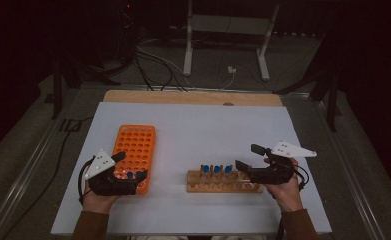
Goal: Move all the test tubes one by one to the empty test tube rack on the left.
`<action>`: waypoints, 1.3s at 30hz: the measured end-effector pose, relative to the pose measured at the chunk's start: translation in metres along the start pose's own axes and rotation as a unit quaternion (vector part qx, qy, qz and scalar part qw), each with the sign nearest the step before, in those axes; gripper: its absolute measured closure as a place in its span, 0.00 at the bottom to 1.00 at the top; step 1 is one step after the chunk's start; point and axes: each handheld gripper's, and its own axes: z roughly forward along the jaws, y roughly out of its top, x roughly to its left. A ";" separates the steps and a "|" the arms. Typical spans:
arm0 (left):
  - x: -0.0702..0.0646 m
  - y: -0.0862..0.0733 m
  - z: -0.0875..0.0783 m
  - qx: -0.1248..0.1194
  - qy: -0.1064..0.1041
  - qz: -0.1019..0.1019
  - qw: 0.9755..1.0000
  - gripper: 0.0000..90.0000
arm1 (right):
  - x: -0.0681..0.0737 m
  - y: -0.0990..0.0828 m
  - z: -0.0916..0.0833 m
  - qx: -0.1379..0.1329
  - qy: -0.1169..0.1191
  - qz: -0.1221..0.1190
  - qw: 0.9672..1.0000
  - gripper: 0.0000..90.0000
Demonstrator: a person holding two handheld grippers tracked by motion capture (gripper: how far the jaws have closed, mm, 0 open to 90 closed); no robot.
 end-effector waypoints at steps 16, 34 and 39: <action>0.003 -0.002 -0.006 -0.009 0.006 -0.003 1.000 0.02 | 0.022 -0.019 0.026 0.063 0.041 -0.055 0.996 0.57; 0.001 -0.006 -0.002 -0.002 0.004 0.001 1.000 0.02 | 0.023 -0.033 0.038 0.085 0.052 -0.065 0.993 0.85; 0.001 -0.005 -0.003 -0.003 0.003 0.002 1.000 0.02 | 0.023 -0.028 0.033 0.078 0.047 -0.068 0.994 0.86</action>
